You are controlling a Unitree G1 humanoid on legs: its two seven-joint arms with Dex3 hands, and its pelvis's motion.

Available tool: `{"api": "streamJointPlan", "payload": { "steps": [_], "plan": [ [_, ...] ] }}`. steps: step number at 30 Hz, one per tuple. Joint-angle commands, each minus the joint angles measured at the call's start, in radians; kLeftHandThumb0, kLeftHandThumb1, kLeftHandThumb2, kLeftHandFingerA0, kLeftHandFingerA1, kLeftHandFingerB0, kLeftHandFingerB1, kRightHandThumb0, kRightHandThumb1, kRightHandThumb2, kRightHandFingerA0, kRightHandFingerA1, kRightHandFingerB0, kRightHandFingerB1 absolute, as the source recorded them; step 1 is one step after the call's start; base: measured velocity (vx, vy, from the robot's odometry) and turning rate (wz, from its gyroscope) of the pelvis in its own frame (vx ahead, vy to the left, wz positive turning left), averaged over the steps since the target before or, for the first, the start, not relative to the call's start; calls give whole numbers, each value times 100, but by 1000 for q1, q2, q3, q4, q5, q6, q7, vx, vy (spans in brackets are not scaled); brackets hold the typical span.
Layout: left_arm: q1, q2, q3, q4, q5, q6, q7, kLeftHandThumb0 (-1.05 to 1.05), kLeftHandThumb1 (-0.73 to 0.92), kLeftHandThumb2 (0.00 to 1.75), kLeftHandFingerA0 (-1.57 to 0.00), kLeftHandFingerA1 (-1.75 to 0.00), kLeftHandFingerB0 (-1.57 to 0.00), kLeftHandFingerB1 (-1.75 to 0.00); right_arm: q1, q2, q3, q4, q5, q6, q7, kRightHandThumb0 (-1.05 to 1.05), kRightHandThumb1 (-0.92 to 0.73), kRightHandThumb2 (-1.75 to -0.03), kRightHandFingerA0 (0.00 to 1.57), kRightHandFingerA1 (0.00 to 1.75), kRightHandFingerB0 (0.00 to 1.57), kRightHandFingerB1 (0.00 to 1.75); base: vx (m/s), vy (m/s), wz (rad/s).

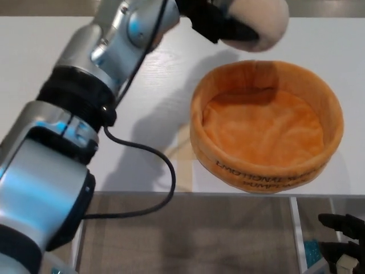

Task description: Use the left hand to pick up the pink round toy on the left and place it inside the orange plate on the desk.

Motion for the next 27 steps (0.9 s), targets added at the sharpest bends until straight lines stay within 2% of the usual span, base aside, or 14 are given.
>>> {"api": "streamJointPlan", "payload": {
  "steps": [1, 4, 5, 8, 9, 10, 11, 12, 13, 14, 15, 16, 21, 27],
  "plan": [
    [33, -29, -17, 17, 20, 16, 17, -25, 74, 65, -76, -159, -86, -58, 6, 0, 1, -5, 12, 10, 8, -14, -64, -58, 63, 57, 59, 48, 0, 0, 0],
    [43, -39, -26, 21, 28, 11, 35, -26, 75, 62, -84, -150, -78, -50, 3, 1, 0, -2, 14, 8, 8, -15, -64, -58, 64, 59, 59, 48, 0, 0, 0],
    [50, -47, -29, 23, 23, 13, 24, -23, 78, 68, -82, -152, -88, -79, 2, 1, -2, -2, 15, 5, 10, -14, -64, -58, 62, 59, 58, 48, 0, 0, 0],
    [61, -58, -32, 25, 13, 24, -2, -21, 77, 68, -84, -147, -90, -73, 2, 1, -3, -2, 17, 2, 12, -15, -64, -58, 63, 59, 59, 48, 0, 0, 0],
    [70, -62, -38, 21, 15, 31, -12, -25, 70, 61, -102, -73, -72, -43, 4, 0, -2, -4, 16, 0, 11, -15, -64, -58, 65, 61, 59, 49, 0, 0, 0],
    [77, -64, -43, 19, 17, 37, -19, -25, 70, 61, -102, -73, -72, -43, 6, 0, -2, -5, 16, -2, 10, -15, -64, -58, 65, 61, 59, 49, 0, 0, 0],
    [91, -66, -44, 12, 6, 39, -50, -41, 56, 81, -67, -59, -48, -49, 11, 0, -3, -7, 17, -7, 12, -15, -64, -58, 64, 62, 59, 49, 0, 0, 0],
    [96, -62, -54, 2, 0, 64, -113, -37, 26, 89, 0, -48, 0, -46, 15, -1, -1, -7, 15, -10, 13, -16, -65, -59, 63, 59, 59, 49, 0, 0, 0],
    [97, -59, -66, -8, -1, 96, -178, -37, 26, 89, 0, -48, 0, -46, 18, -3, 3, -7, 11, -11, 13, -16, -65, -59, 63, 59, 59, 49, 0, 0, 0],
    [99, -58, -73, -13, 2, 108, -197, -73, 44, 88, 0, -22, -9, -36, 20, -4, 4, -6, 10, -11, 13, -16, -65, -59, 61, 58, 58, 48, 0, 0, 0],
    [102, -57, -75, -18, 5, 113, -202, -73, 44, 88, 0, -22, -9, -36, 21, -4, 4, -6, 9, -11, 13, -16, -65, -59, 61, 58, 58, 48, 0, 0, 0],
    [107, -55, -84, -31, 11, 129, -219, -82, 47, 89, 0, 0, -14, -20, 23, -4, 5, -5, 9, -10, 15, -16, -64, -59, 61, 58, 58, 48, 0, 0, 0],
    [133, -46, -118, -89, 26, 169, -263, -92, 51, 96, 0, 0, 0, -9, 35, -3, 8, -7, 7, -11, 11, -16, -65, -59, 63, 58, 58, 48, 0, 0, 0],
    [188, -37, -121, -210, 10, 229, -338, -93, 52, 97, 0, 0, -1, -9, 68, 0, 16, -10, 2, -24, 8, -16, -64, -58, 62, 58, 58, 48, 0, 0, 0]
  ]
}}
